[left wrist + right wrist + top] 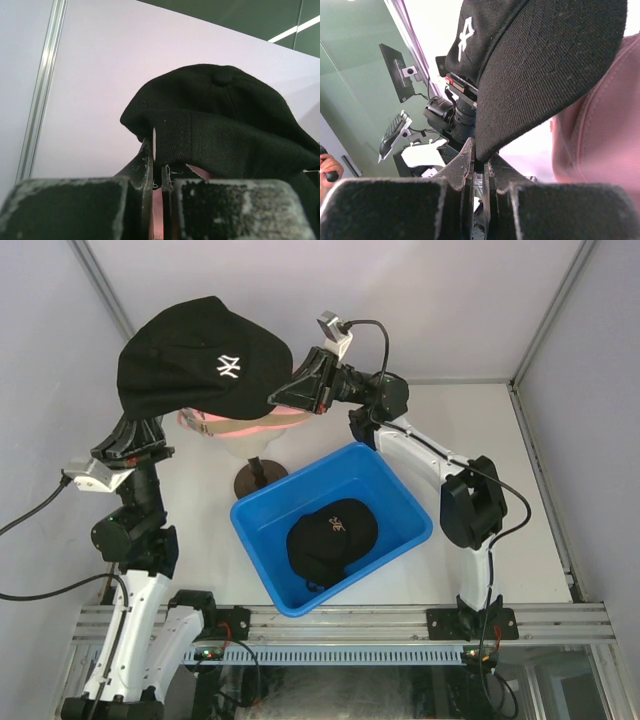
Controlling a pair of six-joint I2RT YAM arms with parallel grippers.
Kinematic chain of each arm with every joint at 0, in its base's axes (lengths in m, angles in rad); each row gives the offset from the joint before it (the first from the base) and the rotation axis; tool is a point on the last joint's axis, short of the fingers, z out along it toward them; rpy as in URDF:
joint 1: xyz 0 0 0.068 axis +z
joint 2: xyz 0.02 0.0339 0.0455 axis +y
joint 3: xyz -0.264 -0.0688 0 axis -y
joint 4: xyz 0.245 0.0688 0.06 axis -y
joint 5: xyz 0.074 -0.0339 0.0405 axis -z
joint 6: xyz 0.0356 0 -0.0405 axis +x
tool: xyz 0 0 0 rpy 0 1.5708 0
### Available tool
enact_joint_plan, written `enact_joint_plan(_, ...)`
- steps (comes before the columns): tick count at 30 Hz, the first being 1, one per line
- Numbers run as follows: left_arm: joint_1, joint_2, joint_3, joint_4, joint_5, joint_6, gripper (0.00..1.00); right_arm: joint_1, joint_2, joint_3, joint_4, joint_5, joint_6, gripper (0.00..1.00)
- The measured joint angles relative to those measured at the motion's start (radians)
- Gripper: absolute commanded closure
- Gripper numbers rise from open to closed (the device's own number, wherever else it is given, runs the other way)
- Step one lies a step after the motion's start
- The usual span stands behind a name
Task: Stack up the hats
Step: Stack the hat on the hat.
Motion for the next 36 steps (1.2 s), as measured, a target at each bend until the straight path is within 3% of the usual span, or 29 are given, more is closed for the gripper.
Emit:
enact_joint_plan(11, -0.108, -0.007, 0.004, -0.031, -0.043, 0.164, 1.0, -0.056, 0.003, 0.08, -0.021, -0.006, 0.0, 1.0)
enact_joint_plan(29, -0.311, 0.077, 0.139, -0.098, -0.204, 0.484, 1.0, -0.102, 0.067, 0.2, -0.022, 0.009, 0.001, 1.0)
enact_joint_plan(36, -0.342, 0.115, 0.185, -0.134, -0.26, 0.556, 1.0, -0.116, 0.097, 0.237, -0.03, 0.016, 0.002, 1.0)
